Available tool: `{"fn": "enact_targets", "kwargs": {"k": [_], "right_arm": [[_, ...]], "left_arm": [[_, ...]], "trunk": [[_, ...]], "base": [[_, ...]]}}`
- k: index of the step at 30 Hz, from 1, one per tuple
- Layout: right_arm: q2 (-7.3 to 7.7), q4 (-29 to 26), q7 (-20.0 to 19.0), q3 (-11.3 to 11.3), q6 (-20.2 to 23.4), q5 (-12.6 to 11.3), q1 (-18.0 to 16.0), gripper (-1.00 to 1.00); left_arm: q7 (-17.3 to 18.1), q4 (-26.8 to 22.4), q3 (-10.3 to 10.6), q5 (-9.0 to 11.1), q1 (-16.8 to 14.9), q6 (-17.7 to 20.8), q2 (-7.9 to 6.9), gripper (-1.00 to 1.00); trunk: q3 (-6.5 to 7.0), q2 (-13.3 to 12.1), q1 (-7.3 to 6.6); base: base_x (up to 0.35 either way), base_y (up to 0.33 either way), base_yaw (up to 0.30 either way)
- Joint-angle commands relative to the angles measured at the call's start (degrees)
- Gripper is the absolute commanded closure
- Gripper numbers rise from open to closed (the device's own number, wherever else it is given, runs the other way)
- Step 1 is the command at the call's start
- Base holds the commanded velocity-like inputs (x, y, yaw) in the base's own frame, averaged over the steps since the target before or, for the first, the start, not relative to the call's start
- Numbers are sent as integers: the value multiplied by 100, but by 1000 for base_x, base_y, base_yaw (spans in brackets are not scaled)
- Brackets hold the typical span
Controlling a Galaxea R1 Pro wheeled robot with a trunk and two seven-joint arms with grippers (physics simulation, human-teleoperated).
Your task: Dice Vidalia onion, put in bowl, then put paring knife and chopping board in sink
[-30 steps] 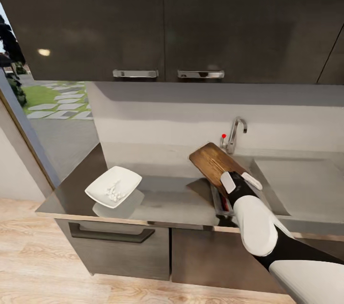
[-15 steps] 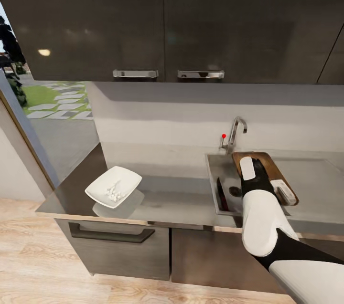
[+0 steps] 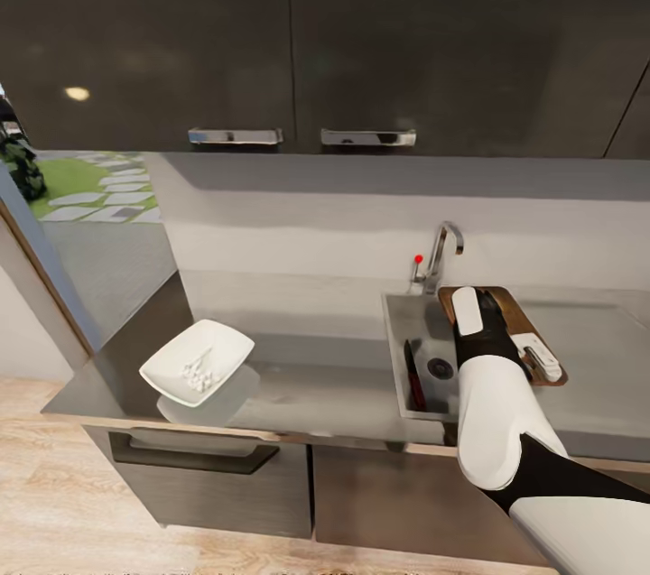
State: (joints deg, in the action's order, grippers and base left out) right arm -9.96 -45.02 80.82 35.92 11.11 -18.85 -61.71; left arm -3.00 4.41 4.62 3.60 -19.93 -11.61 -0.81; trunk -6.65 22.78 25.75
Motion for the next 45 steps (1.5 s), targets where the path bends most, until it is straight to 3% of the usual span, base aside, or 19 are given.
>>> {"fn": "enact_targets", "kwargs": {"k": [1,11,25,33,38,45], "right_arm": [[-4,11,6,12,53,0,-7,100],[-4,191,-13,3,48,-1,-7,100],[-4,319,-79,3,49,-4,-7,100],[-4,856,-683,-15,43,-5,-7,100],[-4,1009,-841,-32,41,-14,-7,100],[-4,1093,-923,-47,33,-275,-7,100]], "left_arm": [[-9,25,48,36,-11,-43,2,-100],[-8,25,48,36,-11,-43,3,-100],[-8,25,48,36,-11,-41,9,-100],[-6,25,48,36,-11,-40,11,-100],[-5,25,48,36,-11,-40,11,-100],[-8,25,48,36,-11,-38,11,-100]], "trunk": [[-22,14,4],[-46,14,4],[-47,14,4],[-47,14,4],[-47,14,4],[-47,14,4]], "base": [[13,-8,0],[2,-1,-30],[0,1,-267],[13,209,-95],[103,252,-3],[30,48,0]]}}
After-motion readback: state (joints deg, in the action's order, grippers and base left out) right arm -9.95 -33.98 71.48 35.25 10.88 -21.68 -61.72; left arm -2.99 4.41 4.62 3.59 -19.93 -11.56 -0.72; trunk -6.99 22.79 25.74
